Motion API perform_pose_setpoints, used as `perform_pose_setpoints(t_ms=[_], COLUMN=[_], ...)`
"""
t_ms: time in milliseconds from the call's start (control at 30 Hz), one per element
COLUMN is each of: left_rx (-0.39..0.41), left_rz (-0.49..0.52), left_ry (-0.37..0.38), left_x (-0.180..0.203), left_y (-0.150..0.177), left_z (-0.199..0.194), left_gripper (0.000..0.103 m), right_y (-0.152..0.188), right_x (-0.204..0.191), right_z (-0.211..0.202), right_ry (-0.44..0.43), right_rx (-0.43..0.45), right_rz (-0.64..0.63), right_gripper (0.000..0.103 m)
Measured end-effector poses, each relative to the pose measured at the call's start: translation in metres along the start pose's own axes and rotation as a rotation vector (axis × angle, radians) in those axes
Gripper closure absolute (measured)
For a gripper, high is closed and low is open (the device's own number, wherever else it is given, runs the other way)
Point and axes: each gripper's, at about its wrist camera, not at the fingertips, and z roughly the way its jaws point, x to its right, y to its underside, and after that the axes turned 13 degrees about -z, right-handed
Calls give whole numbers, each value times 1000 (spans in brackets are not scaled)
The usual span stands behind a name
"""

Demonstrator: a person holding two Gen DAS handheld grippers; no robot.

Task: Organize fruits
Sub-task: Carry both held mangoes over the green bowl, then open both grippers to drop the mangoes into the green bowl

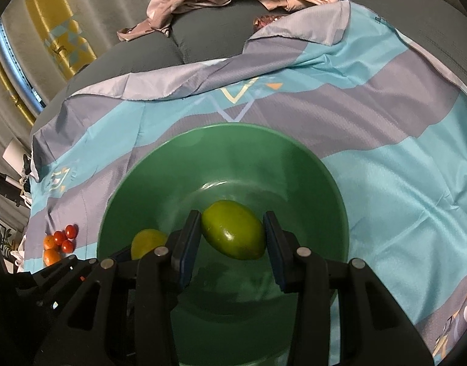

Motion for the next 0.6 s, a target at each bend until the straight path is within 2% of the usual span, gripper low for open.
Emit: perform_pose_setpoints(t_ms=[600], left_rx=[-16], left_rz=[-3], left_ry=[-13], left_x=[1], left_y=[2], left_z=[7], left_gripper=[59], right_y=[0], right_x=[-2], right_z=[7], right_ry=[36], right_rx=[-24], right_rz=[-19], right_gripper=[60])
